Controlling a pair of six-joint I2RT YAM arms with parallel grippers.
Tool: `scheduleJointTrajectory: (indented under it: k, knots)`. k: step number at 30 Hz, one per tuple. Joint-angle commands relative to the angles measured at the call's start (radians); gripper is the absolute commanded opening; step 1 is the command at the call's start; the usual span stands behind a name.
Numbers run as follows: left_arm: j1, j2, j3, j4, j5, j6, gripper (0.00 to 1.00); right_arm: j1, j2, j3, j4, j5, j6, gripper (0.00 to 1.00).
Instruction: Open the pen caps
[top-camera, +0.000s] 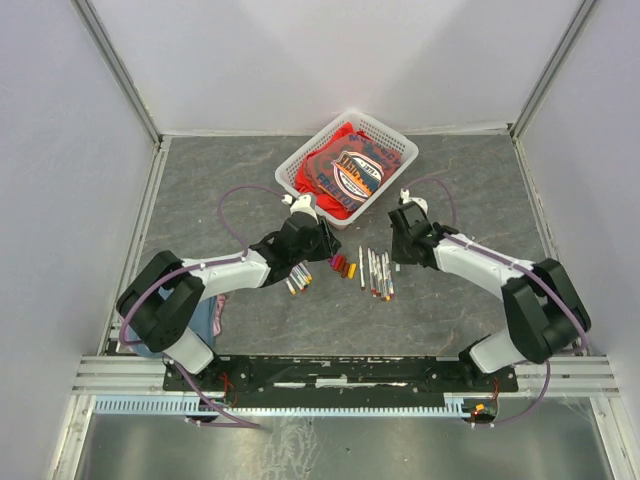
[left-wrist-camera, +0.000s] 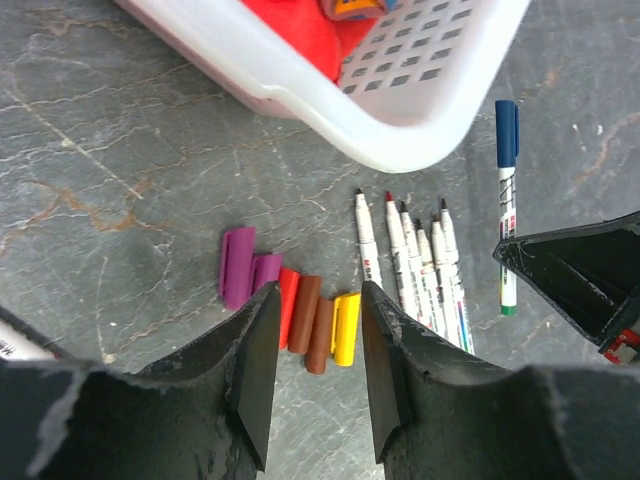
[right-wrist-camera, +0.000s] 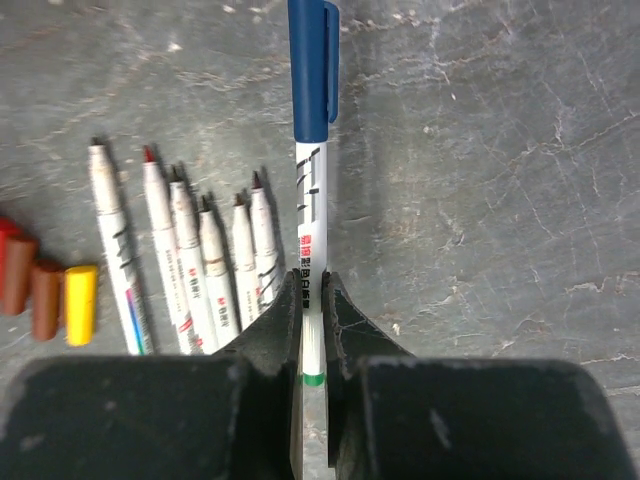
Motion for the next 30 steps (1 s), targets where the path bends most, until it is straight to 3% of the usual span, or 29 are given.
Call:
scheduleJointTrajectory:
  k: [1,11,30]
  knots:
    - [-0.005,-0.045,-0.002,0.077,0.053,-0.018,0.46,-0.002,-0.126,-0.03,0.055,-0.077,-0.03,0.01]
    - [-0.005,-0.021,0.024,0.181,0.203,-0.089,0.5,0.035,-0.285,-0.074,0.116,-0.318,-0.05,0.01]
    - [0.036,0.046,0.029,0.311,0.314,-0.235,0.52,0.156,-0.332,-0.069,0.147,-0.393,-0.024,0.01]
